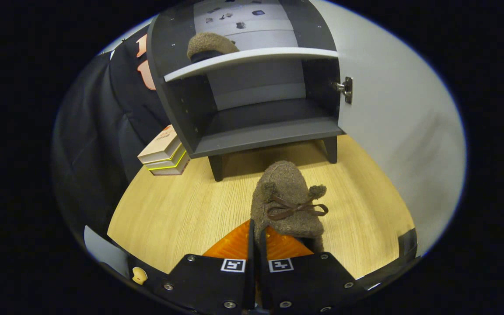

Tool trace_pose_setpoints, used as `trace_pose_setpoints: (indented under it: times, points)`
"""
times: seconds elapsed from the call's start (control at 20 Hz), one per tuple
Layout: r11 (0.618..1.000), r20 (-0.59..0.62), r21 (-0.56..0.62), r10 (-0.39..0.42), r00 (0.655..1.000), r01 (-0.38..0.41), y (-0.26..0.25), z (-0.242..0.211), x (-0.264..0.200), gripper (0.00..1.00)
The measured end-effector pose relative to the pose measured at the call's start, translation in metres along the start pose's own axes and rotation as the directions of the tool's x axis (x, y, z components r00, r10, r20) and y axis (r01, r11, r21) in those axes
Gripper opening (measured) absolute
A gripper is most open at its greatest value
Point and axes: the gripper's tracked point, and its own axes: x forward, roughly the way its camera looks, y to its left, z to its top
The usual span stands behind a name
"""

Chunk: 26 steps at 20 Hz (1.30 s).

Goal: Open the shoe cabinet door, grab the shoes and put them into the shoe cabinet, then close the shoe cabinet door.

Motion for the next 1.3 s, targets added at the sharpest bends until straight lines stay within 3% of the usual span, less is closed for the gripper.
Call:
trace_pose_setpoints:
  times: [0.35, 0.8, 1.3]
  points:
    - [0.999, 0.112, -0.052, 0.022, 0.994, -0.016, 0.013, 0.071, -0.045, 0.05]
    - [0.990, 0.299, -0.138, 0.022, 0.954, 0.021, 0.010, 0.223, -0.072, 0.05]
    - [0.973, 0.356, -0.224, 0.028, 0.934, 0.057, 0.002, 0.345, -0.036, 0.05]
